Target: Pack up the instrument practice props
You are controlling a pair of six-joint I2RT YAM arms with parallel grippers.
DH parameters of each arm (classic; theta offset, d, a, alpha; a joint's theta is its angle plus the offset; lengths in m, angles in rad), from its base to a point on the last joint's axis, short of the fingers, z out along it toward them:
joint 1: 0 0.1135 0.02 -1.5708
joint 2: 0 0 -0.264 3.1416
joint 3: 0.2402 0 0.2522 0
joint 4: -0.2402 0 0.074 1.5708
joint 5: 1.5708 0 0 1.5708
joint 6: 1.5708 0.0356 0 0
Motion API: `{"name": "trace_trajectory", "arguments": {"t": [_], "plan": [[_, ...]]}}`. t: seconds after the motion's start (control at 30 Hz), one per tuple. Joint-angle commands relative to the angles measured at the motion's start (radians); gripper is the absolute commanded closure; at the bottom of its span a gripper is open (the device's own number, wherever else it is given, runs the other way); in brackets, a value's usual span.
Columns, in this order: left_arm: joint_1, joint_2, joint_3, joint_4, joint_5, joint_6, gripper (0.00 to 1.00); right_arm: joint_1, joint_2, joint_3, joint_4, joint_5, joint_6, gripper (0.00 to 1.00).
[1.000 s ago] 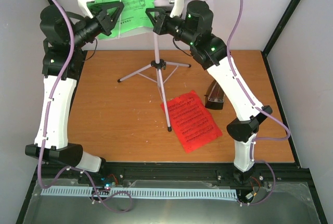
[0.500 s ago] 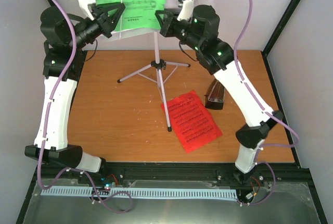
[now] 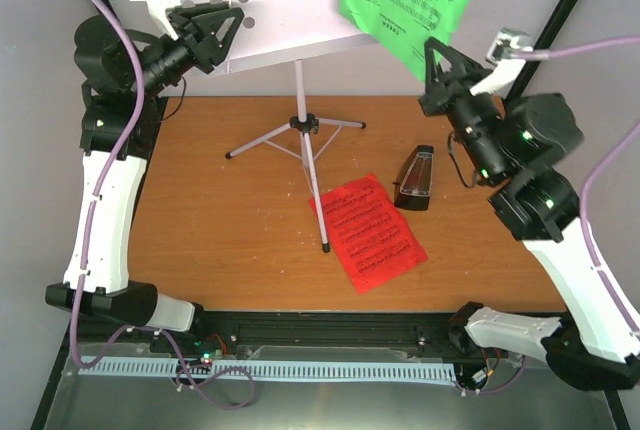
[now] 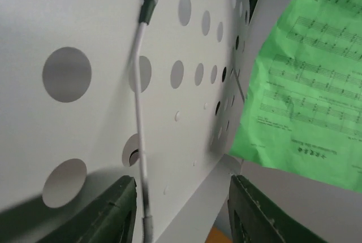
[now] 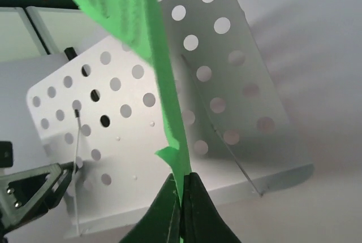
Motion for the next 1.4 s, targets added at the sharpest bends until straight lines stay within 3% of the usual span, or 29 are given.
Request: {"name": "trace_trajectory", "arguments": {"t": [0.0,0.17,0.3,0.47,0.57,0.73,0.9,1.17,1.37], "plan": [[-0.006,-0.059,0.004,0.035,0.005,0.008,0.49,0.0,-0.084,-0.099,-0.066,-0.098,-0.027,0.97],[-0.006,-0.151,-0.085,0.055,0.049,0.032,0.23,0.0,-0.205,-0.236,-0.2,-0.339,0.026,0.97],[-0.006,-0.288,-0.309,0.094,0.111,0.038,0.09,0.0,-0.317,-0.427,-0.265,-0.542,0.094,0.97],[-0.006,-0.517,-0.688,0.217,0.156,-0.045,0.08,0.0,-0.456,-0.736,-0.244,-0.597,0.198,0.97],[-0.006,-0.644,-0.896,0.219,0.116,-0.097,0.07,0.0,-0.497,-0.888,-0.306,-0.531,0.221,0.97],[-0.006,-0.76,-1.093,0.157,0.097,-0.159,0.07,0.0,-0.476,-1.056,-0.402,-0.386,0.256,0.97],[-0.006,-0.815,-1.204,0.149,0.096,-0.194,0.06,0.0,-0.388,-1.089,-0.475,-0.243,0.235,0.97],[-0.006,-0.756,-1.261,0.165,0.114,-0.203,0.04,0.0,-0.292,-1.023,-0.525,-0.148,0.207,0.97],[-0.006,-0.673,-1.296,0.197,0.13,-0.222,0.06,-0.001,-0.235,-1.044,-0.393,-0.31,0.16,0.97]]}}
